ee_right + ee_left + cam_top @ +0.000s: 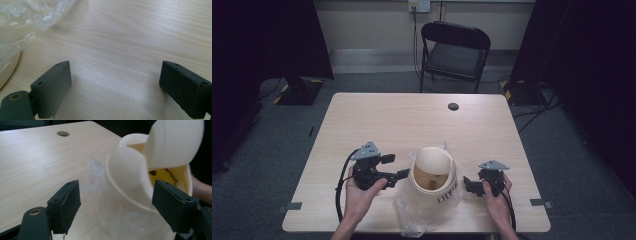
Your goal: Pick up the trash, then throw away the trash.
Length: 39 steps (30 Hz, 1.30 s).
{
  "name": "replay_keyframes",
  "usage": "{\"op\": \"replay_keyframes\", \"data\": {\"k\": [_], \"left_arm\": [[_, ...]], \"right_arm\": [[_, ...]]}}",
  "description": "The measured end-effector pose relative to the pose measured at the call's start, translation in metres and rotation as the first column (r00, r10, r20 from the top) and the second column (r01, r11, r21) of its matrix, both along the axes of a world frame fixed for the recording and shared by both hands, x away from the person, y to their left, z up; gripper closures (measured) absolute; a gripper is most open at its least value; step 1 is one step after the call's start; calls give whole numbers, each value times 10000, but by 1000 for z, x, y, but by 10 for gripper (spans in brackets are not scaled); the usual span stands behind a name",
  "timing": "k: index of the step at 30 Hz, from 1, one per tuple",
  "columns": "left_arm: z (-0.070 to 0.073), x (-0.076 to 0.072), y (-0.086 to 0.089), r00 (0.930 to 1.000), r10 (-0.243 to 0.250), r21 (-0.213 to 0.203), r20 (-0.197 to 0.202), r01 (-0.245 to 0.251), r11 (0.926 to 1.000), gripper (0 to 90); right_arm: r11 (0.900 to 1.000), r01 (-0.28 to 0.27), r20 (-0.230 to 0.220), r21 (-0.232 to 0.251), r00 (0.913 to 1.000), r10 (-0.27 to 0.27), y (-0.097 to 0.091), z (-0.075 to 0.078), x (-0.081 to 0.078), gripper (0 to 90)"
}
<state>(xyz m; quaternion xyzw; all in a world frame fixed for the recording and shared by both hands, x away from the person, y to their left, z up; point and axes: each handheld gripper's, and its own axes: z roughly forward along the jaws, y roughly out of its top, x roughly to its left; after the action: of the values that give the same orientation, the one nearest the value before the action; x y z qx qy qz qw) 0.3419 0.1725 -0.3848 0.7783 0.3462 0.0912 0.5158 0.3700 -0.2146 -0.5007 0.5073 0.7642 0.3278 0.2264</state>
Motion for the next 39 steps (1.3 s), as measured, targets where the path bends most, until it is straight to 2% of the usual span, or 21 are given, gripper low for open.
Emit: {"op": "replay_keyframes", "data": {"k": [3, 5, 8, 10, 13, 17, 19, 24, 29, 32, 35, 39], "left_arm": [[-3, 0, 18, 9995, 296, 144, -94, -295, 9995, 234], [-9, 2, 33, 9977, 670, 126, -127, -668, 9977, 250], [-23, 8, 51, 9924, 1135, 373, -482, -1118, 9930, 256], [-36, 12, 59, 9911, 1036, 513, -833, -996, 9937, 245], [-51, 12, 64, 9868, 1129, 1131, -1164, -998, 9886, 242], [-64, 4, 70, 9842, 1069, 1534, -1410, -850, 9845, 285], [-67, 1, 74, 9835, 1041, 1671, -1481, -789, 9828, 315], [-77, -7, 81, 9823, 822, 1659, -1680, -540, 9847, 427], [-87, -10, 83, 9778, 751, 1800, -1954, -395, 9829, 433], [-89, -9, 83, 9779, 718, 1820, -1964, -355, 9827, 422], [-90, -9, 80, 9792, 625, 2016, -1933, -227, 9792, 429], [-93, -9, 76, 9822, 351, 2397, -1848, 104, 9708, 492]], "right_arm": [[10000, 0, 0, -1, 10000, 0, 0, 0, 0, 98], [10000, -1, 2, -1, 10000, 1, 0, 0, 0, 98], [10000, 4, 3, 0, 10000, -4, 0, 0, 0, 98], [10000, 0, 3, -2, 10000, 0, 0, 0, 0, 98], [10000, -5, 0, 0, 10000, 5, 0, 0, 0, 98], [10000, -5, 4, -3, 10000, 5, 0, 0, 0, 98], [10000, -2, -1, 0, 10000, 2, 0, 0, 0, 98], [10000, -3, -1, -1, 10000, 3, 0, 0, 0, 98], [10000, -5, 2, 1, 10000, 5, 0, 0, 0, 98], [10000, -4, 3, -1, 10000, 4, 0, 0, 0, 98], [10000, -3, -1, 1, 10000, 3, 0, 0, 0, 98], [10000, -2, 0, 1, 10000, 2, 0, 0, 0, 98]]}}
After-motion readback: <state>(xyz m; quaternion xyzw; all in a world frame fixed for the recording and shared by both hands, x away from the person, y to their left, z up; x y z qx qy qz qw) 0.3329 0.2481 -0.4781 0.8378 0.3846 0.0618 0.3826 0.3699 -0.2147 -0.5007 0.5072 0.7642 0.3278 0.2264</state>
